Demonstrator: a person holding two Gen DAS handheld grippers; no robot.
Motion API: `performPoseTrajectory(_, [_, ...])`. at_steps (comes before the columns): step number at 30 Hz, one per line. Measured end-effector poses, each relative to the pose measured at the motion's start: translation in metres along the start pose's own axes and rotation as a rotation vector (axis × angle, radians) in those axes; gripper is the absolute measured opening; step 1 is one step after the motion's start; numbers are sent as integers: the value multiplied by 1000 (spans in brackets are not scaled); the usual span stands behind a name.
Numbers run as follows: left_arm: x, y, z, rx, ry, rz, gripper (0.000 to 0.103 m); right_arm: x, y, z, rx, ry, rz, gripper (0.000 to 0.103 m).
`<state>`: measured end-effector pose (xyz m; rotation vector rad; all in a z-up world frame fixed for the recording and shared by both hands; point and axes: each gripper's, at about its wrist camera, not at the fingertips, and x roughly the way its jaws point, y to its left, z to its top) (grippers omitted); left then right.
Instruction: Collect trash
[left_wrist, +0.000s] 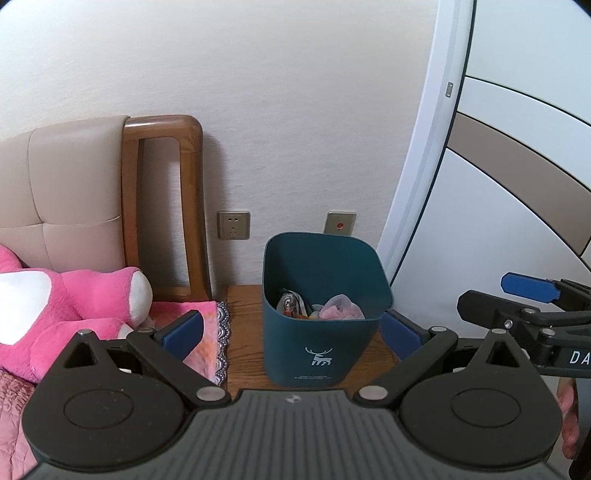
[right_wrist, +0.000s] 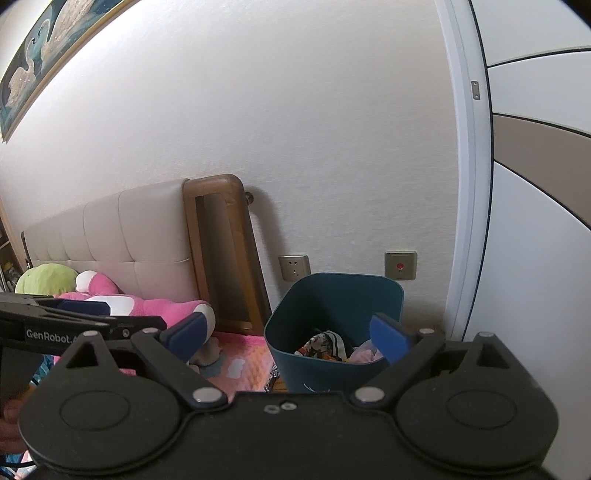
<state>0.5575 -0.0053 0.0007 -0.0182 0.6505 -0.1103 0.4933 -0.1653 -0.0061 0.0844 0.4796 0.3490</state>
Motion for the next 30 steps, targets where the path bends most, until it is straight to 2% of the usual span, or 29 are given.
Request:
performPoseTrajectory(14, [-13,7,-4,-18,-51,11,103,-1,5,-2,4,-9,-9,96])
performPoseTrajectory(30, [-15,8,-3,-25,-63,-37,103,-6,4,0,0,-1,-14,96])
